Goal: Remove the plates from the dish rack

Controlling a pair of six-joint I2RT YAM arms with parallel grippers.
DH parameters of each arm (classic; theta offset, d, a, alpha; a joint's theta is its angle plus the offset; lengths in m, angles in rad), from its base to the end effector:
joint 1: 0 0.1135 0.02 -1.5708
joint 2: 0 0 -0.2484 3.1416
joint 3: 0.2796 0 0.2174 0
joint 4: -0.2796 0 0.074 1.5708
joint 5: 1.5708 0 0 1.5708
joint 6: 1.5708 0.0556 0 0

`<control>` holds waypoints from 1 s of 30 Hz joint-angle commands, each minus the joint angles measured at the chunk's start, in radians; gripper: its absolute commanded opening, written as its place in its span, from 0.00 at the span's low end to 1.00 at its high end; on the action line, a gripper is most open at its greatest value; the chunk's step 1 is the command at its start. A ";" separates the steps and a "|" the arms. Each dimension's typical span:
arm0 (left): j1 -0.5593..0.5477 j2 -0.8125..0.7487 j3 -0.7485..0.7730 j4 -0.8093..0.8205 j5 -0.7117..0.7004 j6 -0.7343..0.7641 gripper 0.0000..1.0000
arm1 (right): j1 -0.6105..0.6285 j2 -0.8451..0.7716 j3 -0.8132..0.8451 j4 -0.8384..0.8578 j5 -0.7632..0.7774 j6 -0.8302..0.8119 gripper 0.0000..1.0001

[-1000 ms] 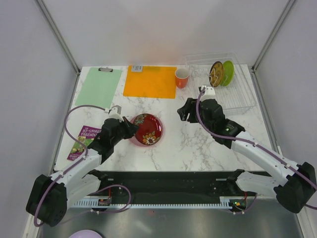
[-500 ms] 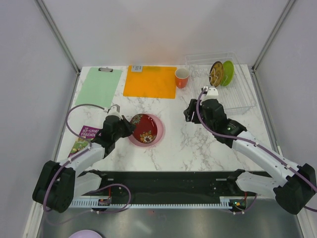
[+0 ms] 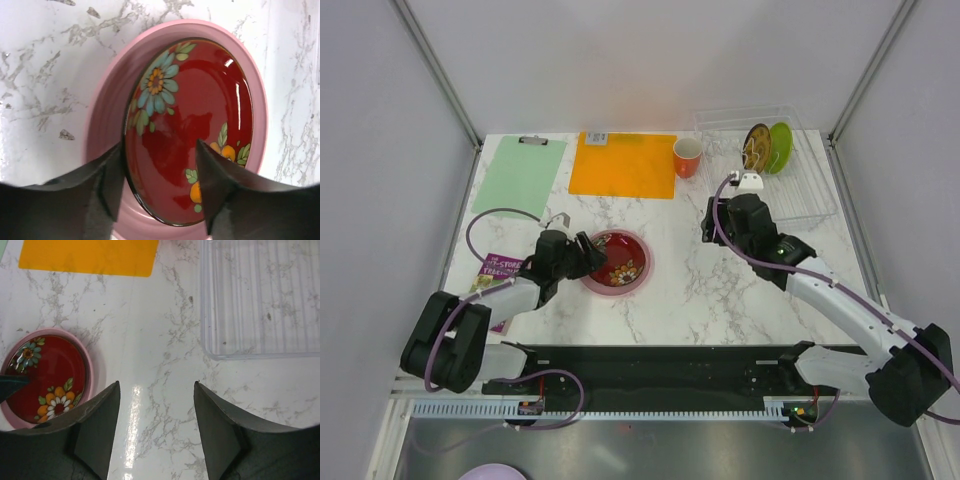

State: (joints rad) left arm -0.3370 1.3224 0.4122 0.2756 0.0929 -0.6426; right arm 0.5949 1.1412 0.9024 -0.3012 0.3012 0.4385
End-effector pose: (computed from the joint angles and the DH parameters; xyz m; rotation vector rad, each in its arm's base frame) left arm 0.2236 -0.0838 0.1494 -0.2938 2.2599 -0.6354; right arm 0.2103 0.1224 0.2829 0.0159 2.0989 0.3093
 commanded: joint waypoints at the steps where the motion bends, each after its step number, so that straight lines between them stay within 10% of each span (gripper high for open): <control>1: 0.003 -0.038 0.017 -0.015 0.008 0.021 0.70 | -0.029 0.028 0.093 -0.035 0.128 -0.073 0.68; 16: 0.000 -0.233 0.119 -0.296 -0.099 0.107 1.00 | -0.371 0.496 0.521 -0.023 0.339 -0.233 0.76; 30: 0.001 -0.335 0.217 -0.282 0.073 0.191 1.00 | -0.486 1.103 1.193 0.033 0.188 -0.418 0.67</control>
State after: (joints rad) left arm -0.3378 1.0161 0.5816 -0.0135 0.1532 -0.5446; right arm 0.1062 2.1670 1.9396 -0.2920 0.5354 0.1196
